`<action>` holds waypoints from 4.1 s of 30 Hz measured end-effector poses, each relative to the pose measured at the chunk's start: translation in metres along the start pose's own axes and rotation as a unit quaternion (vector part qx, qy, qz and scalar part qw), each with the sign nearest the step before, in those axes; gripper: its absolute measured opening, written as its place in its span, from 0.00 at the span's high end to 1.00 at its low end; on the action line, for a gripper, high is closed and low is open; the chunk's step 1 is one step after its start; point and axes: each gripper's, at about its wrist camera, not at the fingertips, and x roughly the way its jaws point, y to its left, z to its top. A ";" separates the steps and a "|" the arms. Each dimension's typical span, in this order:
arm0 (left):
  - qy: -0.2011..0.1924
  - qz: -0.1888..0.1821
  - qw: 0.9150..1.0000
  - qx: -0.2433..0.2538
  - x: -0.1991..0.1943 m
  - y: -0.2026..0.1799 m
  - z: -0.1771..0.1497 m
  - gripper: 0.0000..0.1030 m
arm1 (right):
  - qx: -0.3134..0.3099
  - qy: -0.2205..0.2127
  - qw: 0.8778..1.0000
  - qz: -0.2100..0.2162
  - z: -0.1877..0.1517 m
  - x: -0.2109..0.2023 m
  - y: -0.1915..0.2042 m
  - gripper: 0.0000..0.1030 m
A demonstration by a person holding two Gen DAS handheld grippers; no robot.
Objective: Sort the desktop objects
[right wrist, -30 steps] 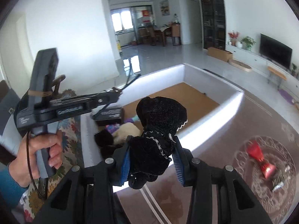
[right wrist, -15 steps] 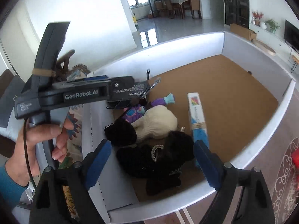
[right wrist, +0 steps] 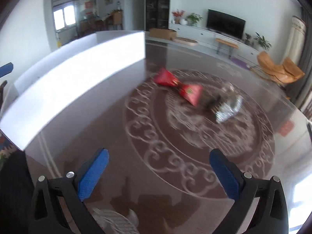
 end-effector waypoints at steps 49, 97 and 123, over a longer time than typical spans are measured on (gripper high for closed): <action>0.101 0.070 0.992 -0.014 0.157 -0.029 -0.025 0.00 | 0.108 0.040 0.991 -0.064 -0.063 -0.007 -0.099 0.00; 0.112 0.094 0.989 0.009 0.160 -0.035 -0.027 0.00 | 0.139 0.029 0.985 -0.101 0.087 0.107 -0.142 0.45; 0.116 0.102 0.988 0.017 0.159 -0.037 -0.028 0.00 | 0.111 0.026 0.991 -0.068 -0.027 0.021 -0.173 0.18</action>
